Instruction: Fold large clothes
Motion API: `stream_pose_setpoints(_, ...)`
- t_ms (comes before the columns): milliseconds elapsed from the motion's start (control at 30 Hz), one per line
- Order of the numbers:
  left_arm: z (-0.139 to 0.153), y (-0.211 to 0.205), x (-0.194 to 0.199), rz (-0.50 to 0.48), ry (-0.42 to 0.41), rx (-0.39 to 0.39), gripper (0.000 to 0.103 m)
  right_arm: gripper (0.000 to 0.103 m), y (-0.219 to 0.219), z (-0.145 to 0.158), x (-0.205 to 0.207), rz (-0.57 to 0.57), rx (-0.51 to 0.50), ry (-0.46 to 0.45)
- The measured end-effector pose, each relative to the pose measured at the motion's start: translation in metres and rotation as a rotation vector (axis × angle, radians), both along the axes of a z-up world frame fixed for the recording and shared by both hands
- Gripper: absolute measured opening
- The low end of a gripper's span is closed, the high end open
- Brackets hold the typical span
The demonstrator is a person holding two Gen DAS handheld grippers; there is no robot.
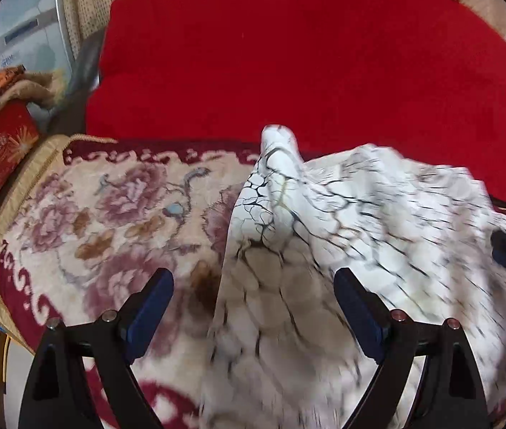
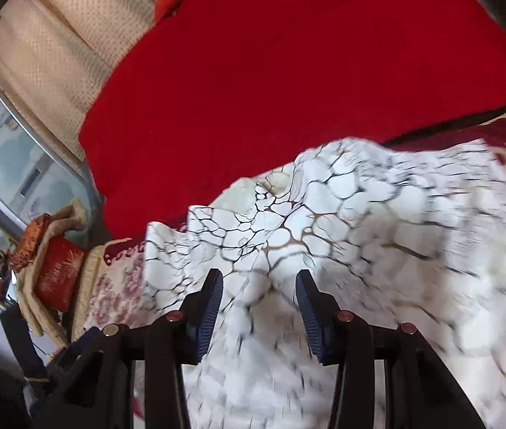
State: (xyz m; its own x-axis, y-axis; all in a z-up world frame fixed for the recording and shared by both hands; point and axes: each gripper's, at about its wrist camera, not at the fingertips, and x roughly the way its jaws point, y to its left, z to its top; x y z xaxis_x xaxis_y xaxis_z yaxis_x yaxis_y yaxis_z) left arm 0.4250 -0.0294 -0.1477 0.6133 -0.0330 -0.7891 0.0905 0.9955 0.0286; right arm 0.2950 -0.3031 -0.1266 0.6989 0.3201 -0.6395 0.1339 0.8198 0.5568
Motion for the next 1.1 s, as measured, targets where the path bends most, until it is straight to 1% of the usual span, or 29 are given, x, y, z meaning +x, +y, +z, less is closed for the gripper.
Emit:
stream_pose_setpoints(33,-0.011,-0.002,0.014,0.009,0.037,0.021,0.091,0.043,0.0,-0.012,0.01,0.003,0.012,0.022)
stream_pose_setpoints(67,-0.026,-0.004,0.028,0.028,0.092,0.053,0.091,0.043,-0.002,-0.028,0.021,-0.002,0.027,0.067)
stream_pose_setpoints(100,-0.039,-0.004,0.039,0.04,0.144,0.061,0.091,0.043,-0.004,-0.042,0.033,-0.002,0.042,0.116)
stream_pose_setpoints(133,-0.05,-0.002,0.047,0.036,0.186,0.03,0.091,0.039,-0.004,-0.053,0.043,0.007,0.048,0.156)
stream_pose_setpoints(200,-0.057,0.002,0.05,0.036,0.209,-0.003,0.093,0.041,-0.002,-0.054,0.052,0.03,0.031,0.167)
stream_pose_setpoints(267,-0.049,0.009,0.045,0.031,0.192,-0.029,0.093,0.043,-0.001,-0.048,0.052,0.055,0.02,0.166)
stream_pose_setpoints(300,-0.044,0.013,0.04,0.034,0.178,-0.035,0.093,0.043,-0.002,-0.047,0.05,0.055,0.036,0.16)
stream_pose_setpoints(367,-0.029,0.03,0.024,0.042,0.138,-0.063,0.093,0.043,-0.007,-0.044,0.043,0.04,0.075,0.138)
stream_pose_setpoints(433,-0.016,0.049,0.005,0.049,0.114,-0.081,0.093,0.044,-0.008,-0.04,0.037,0.039,0.081,0.119)
stream_pose_setpoints(500,-0.006,0.068,-0.016,0.054,0.096,-0.099,0.093,0.047,-0.004,-0.03,0.024,0.061,0.089,0.088)
stream_pose_setpoints(567,-0.001,0.084,-0.036,0.052,0.095,-0.132,0.093,0.057,0.001,-0.021,0.01,0.092,0.086,0.052)
stream_pose_setpoints(600,-0.001,0.09,-0.046,0.051,0.096,-0.153,0.093,0.058,0.004,-0.018,0.006,0.101,0.079,0.04)
stream_pose_setpoints(633,-0.003,0.097,-0.06,0.052,0.101,-0.193,0.093,0.058,0.007,-0.014,0.002,0.111,0.07,0.028)
stream_pose_setpoints(700,-0.013,0.11,-0.072,0.05,0.127,-0.274,0.093,0.058,0.012,-0.012,-0.005,0.132,0.056,0.021)
stream_pose_setpoints(733,-0.02,0.115,-0.078,0.056,0.147,-0.331,0.093,0.058,0.012,-0.013,-0.008,0.138,0.057,0.022)
stream_pose_setpoints(800,-0.033,0.117,-0.085,0.073,0.172,-0.397,0.093,0.058,0.014,-0.014,-0.015,0.154,0.065,0.024)
stream_pose_setpoints(900,-0.058,0.11,-0.095,0.085,0.258,-0.544,0.093,0.058,0.015,-0.018,-0.026,0.172,0.059,0.037)
stream_pose_setpoints(933,-0.066,0.105,-0.1,0.079,0.295,-0.616,0.093,0.058,0.014,-0.019,-0.029,0.172,0.051,0.04)
stream_pose_setpoints(1000,-0.074,0.097,-0.108,0.085,0.311,-0.676,0.093,0.058,0.01,-0.02,-0.034,0.172,0.044,0.036)
stream_pose_setpoints(1033,-0.078,0.093,-0.114,0.105,0.295,-0.701,0.093,0.058,0.009,-0.02,-0.035,0.174,0.043,0.034)
stream_pose_setpoints(1100,-0.084,0.088,-0.119,0.131,0.28,-0.721,0.093,0.058,0.005,-0.019,-0.038,0.173,0.04,0.028)
